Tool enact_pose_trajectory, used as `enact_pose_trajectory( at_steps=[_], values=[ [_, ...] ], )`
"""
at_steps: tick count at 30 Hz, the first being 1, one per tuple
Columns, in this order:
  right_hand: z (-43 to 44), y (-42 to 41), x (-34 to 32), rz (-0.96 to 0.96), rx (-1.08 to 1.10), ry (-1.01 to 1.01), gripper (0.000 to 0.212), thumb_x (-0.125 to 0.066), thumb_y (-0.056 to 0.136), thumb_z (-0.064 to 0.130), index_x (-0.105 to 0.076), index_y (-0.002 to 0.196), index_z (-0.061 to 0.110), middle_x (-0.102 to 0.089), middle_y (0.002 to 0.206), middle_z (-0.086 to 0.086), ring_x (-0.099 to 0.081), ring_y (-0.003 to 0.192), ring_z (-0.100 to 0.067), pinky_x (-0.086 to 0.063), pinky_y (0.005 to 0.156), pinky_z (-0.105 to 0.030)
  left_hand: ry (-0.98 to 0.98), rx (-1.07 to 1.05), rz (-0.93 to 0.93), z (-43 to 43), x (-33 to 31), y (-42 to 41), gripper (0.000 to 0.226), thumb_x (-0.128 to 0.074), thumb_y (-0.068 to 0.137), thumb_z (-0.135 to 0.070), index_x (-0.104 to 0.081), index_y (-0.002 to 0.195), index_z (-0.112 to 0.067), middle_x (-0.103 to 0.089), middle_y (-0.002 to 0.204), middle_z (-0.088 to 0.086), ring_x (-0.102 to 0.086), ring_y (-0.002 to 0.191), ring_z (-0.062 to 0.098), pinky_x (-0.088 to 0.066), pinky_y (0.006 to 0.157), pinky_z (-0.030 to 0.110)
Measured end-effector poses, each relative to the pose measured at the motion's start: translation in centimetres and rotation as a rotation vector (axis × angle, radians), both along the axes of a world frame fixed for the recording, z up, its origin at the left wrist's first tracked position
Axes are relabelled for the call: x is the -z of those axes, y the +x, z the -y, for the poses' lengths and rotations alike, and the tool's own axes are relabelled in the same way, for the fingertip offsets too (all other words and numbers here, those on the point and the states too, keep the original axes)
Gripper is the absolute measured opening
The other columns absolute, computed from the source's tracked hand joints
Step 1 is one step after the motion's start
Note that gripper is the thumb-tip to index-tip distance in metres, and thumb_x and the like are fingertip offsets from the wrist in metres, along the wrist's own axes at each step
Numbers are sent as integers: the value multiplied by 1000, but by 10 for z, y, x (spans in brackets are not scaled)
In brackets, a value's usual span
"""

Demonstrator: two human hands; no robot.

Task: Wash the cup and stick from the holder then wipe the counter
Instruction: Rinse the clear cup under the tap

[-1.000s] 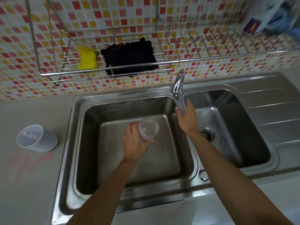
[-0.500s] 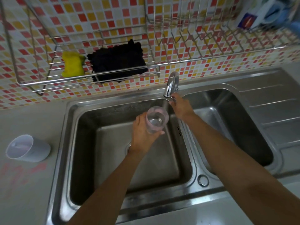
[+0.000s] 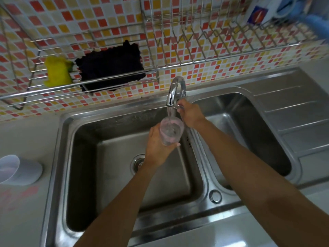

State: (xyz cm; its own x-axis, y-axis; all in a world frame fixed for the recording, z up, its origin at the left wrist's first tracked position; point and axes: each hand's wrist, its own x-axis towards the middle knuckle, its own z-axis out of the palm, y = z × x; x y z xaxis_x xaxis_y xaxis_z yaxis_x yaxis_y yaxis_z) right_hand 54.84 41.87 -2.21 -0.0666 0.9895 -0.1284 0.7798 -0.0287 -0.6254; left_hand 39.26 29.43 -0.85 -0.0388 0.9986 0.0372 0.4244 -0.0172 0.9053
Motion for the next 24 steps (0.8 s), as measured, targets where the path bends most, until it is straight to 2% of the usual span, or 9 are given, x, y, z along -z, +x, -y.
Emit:
enact_pose_trajectory(
  at_steps=[3,6,9,10,15,17,20,22,24],
  values=[
    [2,1,-1,-14,-1,4,26,-46,99,22,-51,124,18,-62,108,-15,-53,79,-18,-40,75,-24,-22,42,-6,-3,-2,4,72,-91,57,-18,-48,110,-41,-54,108,-22,-56,108,10,-50,93,33],
    [2,1,0,-7,6,28,25,-46,99,24,-52,123,19,-63,106,-16,-52,78,-20,-40,73,-24,-24,16,54,-6,-4,4,61,-88,60,-9,-59,103,-40,-65,100,-23,-63,97,-1,-54,87,23],
    [2,-1,-1,-5,10,27,24,-49,98,25,-52,121,19,-63,105,-17,-53,79,-20,-41,74,-25,-96,59,78,-3,-5,7,62,-84,62,1,-54,99,-38,-65,93,-27,-61,94,-11,-46,72,4],
    [3,-1,-2,-17,14,27,23,-50,97,25,-53,119,19,-64,104,-16,-55,79,-21,-43,74,-26,-100,61,113,-2,-3,8,62,-83,63,6,-53,97,-37,-66,90,-29,-61,91,-13,-45,69,3],
    [-1,-6,-7,6,56,23,16,-56,95,28,-55,107,18,-63,92,-10,-61,80,-23,-52,77,-32,-111,69,89,-10,1,9,66,-86,60,0,-51,95,-42,-64,92,-27,-62,94,-6,-51,78,12],
    [-2,-8,-8,3,113,55,14,-52,97,29,-54,102,16,-63,88,-11,-60,77,-24,-53,74,-33,-115,57,104,-12,-2,8,67,-85,60,3,-51,94,-43,-65,91,-29,-62,89,-11,-51,76,12],
    [-1,-5,-6,-79,225,108,16,-42,100,22,-51,102,9,-58,84,-12,-52,69,-25,-40,63,-32,-109,44,95,-13,-1,2,69,-86,60,1,-50,98,-43,-61,97,-21,-58,91,-16,-48,76,11],
    [-2,1,-4,-117,261,104,16,-39,99,20,-50,101,8,-58,86,-13,-52,73,-27,-34,65,-29,-86,24,105,-13,4,-3,72,-88,59,-4,-48,106,-39,-58,108,-12,-57,98,-6,-50,84,16],
    [-2,3,-4,-135,265,81,15,-39,98,18,-50,102,8,-61,91,-15,-54,77,-28,-35,67,-29,-106,33,87,-13,2,-3,73,-90,58,-8,-48,112,-33,-58,114,-8,-57,104,4,-51,91,23]
  ],
)
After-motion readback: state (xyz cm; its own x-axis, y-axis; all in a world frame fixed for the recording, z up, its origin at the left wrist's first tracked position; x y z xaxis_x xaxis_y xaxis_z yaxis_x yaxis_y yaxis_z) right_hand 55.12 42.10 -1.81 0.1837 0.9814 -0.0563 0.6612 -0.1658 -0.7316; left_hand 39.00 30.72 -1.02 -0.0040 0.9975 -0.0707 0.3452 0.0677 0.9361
